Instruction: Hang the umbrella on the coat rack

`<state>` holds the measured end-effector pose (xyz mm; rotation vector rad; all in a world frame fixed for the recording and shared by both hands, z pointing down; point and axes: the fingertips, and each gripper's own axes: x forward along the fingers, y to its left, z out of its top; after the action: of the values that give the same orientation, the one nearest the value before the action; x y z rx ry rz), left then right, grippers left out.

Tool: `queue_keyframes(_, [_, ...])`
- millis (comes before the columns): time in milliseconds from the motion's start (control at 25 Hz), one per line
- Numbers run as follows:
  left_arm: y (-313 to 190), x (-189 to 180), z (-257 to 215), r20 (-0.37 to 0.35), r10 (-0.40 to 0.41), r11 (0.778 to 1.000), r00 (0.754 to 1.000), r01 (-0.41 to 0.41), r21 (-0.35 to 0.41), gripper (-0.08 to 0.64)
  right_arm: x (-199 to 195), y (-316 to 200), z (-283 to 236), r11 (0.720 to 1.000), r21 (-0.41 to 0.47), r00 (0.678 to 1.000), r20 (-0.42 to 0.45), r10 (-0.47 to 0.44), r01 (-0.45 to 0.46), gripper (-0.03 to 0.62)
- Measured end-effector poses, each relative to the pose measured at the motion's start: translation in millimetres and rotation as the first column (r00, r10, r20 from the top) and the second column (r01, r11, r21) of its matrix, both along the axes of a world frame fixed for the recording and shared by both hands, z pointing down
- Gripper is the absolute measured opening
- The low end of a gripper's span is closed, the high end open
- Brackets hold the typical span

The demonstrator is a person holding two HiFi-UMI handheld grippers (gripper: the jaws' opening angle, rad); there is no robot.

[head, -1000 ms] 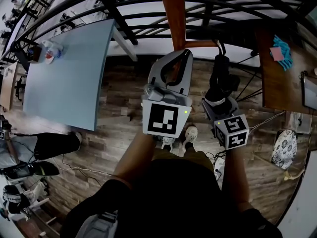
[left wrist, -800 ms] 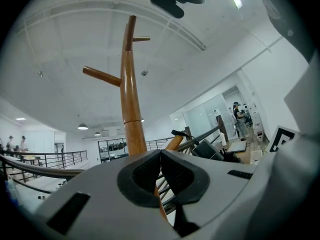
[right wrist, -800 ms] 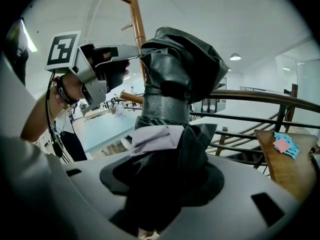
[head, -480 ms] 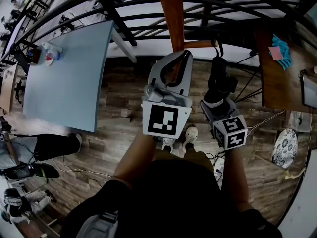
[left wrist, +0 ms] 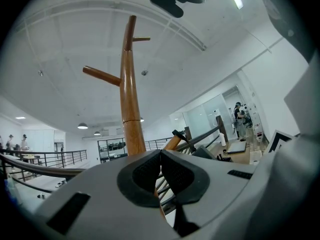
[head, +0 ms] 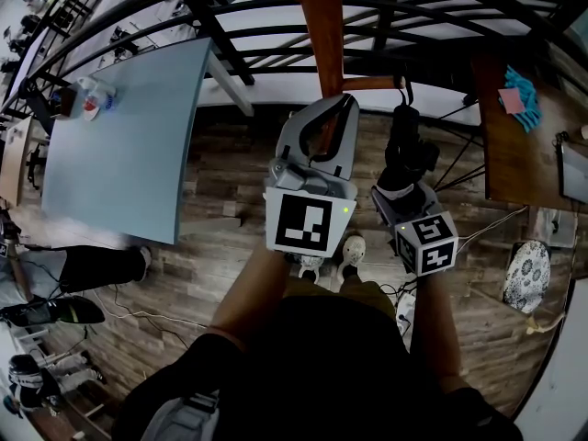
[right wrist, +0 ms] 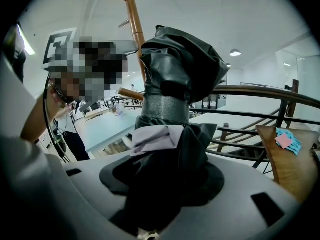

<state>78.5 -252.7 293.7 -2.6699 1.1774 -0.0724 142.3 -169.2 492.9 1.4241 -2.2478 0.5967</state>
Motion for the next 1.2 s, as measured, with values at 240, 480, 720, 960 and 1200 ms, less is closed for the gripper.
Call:
queue_keyframes(240, [-1, 0, 1, 0.002, -0.004, 1.0, 1.0, 0.004, -0.001, 0.014, -3, -2, 0, 1.0, 0.003, 1.0, 0.0, -0.015, 0.015, 0.239])
queue_keyframes(480, [-2, -5, 3, 0.002, -0.018, 1.0, 1.0, 0.018, -0.009, 0.014, -10, -2, 4, 0.999, -0.013, 0.999, 0.005, -0.031, 0.032, 0.239])
queue_keyframes(720, [-5, -5, 7, 0.003, -0.025, 1.0, 1.0, 0.026, -0.011, 0.014, -14, -5, 7, 0.999, -0.019, 0.999, 0.003, -0.049, 0.049, 0.238])
queue_keyframes(960, [-5, -9, 10, 0.006, -0.033, 0.999, 0.999, 0.033, -0.015, 0.014, -19, -6, 10, 0.998, -0.019, 0.998, -0.004, -0.068, 0.068, 0.239])
queue_keyframes(1200, [-8, -18, 13, 0.011, -0.05, 0.999, 0.999, 0.05, -0.02, 0.014, -29, -10, 14, 0.995, -0.03, 0.996, -0.001, -0.092, 0.091, 0.238])
